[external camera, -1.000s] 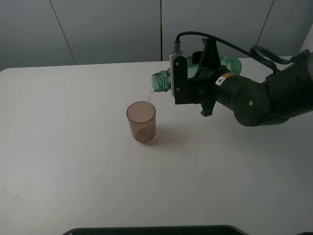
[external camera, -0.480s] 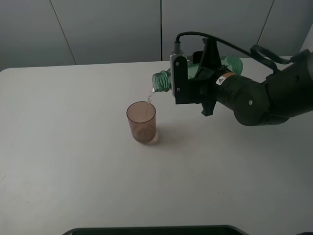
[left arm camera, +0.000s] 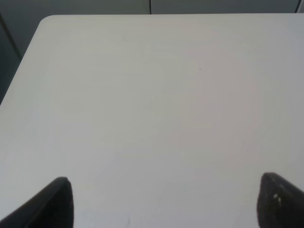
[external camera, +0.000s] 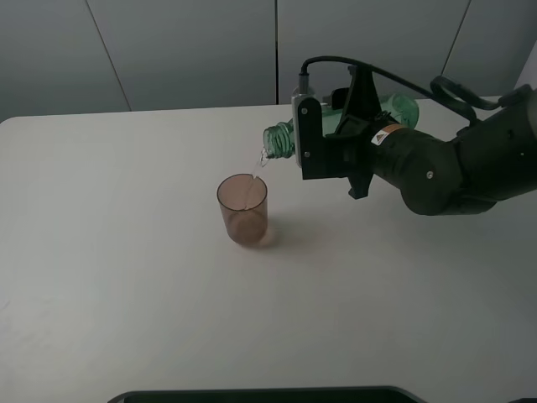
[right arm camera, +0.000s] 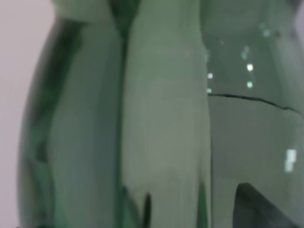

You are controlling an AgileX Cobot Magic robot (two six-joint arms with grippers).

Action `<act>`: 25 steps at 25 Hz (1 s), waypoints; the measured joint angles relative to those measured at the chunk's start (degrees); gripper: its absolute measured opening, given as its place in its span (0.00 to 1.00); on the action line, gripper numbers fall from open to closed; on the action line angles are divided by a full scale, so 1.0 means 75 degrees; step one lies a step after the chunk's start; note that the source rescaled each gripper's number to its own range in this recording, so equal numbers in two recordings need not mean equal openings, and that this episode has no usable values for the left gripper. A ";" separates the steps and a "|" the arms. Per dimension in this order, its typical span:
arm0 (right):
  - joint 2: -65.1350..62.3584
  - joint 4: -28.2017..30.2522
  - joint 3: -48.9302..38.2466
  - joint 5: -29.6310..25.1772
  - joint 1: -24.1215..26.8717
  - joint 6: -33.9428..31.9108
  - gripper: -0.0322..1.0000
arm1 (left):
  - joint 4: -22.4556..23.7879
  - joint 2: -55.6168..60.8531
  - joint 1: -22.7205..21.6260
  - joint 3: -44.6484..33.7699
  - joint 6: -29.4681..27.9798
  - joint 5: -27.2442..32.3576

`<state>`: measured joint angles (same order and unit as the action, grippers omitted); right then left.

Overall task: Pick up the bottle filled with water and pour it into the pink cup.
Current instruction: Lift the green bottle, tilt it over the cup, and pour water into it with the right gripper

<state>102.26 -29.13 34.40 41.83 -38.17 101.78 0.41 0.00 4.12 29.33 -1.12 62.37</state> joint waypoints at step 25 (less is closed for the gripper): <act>0.0000 -0.0047 0.0000 0.0000 0.0000 0.0277 0.03 | 0.0000 0.0000 0.0000 0.0000 0.0000 0.0000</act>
<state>102.26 -29.49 34.40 41.83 -38.17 103.86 0.41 0.00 4.12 29.33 -1.12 62.37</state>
